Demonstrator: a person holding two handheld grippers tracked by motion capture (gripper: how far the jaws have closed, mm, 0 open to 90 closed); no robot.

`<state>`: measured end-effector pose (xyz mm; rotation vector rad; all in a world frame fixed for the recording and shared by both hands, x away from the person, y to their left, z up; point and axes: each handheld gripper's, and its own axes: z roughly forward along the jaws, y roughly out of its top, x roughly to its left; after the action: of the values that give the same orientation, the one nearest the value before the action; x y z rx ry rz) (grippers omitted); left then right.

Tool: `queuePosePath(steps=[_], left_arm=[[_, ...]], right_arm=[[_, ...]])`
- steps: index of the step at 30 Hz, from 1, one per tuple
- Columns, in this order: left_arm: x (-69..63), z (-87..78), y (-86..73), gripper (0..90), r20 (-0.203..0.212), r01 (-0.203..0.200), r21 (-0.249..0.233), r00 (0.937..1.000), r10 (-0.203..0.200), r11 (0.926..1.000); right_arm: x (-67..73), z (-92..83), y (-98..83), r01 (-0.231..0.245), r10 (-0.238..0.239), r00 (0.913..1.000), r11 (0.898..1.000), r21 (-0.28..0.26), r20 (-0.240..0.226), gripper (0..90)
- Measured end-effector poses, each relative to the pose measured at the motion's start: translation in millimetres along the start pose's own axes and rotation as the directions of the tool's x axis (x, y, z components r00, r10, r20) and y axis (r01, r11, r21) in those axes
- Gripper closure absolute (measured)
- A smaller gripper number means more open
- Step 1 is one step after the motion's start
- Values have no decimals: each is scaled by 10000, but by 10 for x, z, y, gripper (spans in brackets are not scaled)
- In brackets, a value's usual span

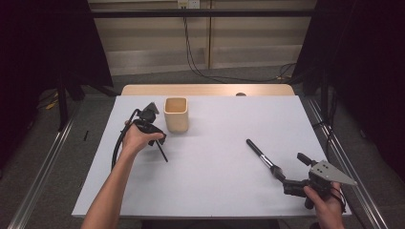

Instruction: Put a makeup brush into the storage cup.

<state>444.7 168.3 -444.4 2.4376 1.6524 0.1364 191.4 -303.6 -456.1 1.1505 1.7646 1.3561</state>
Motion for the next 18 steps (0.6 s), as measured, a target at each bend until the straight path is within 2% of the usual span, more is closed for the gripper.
queuePosePath(steps=[4,7,8,10,12,14,18], left_arm=[[1,31,21,149,29,107,31,9999,-107,9999],[12,66,35,176,-54,207,155,9998,-206,9997],[10,80,41,210,-179,235,166,9996,-232,9996],[11,97,44,218,-86,267,211,9996,-266,9994],[7,92,52,231,-199,146,308,9997,-140,9994],[24,88,61,256,-207,346,332,9992,-340,9988],[21,94,78,279,-320,234,542,9993,-217,9983]], right_arm=[[3,12,-2,1,-1,10000,10000,36,2,0],[2,10,-3,82,-82,10000,9999,63,-23,0],[7,10,-3,58,-58,10000,10000,40,-33,0],[6,7,-4,110,-110,9999,9999,69,-21,0],[5,9,-4,109,-109,9999,9999,70,-29,0],[4,12,-5,102,-102,9999,9999,96,-46,0],[8,15,-7,171,-170,9998,9997,173,-107,0]])
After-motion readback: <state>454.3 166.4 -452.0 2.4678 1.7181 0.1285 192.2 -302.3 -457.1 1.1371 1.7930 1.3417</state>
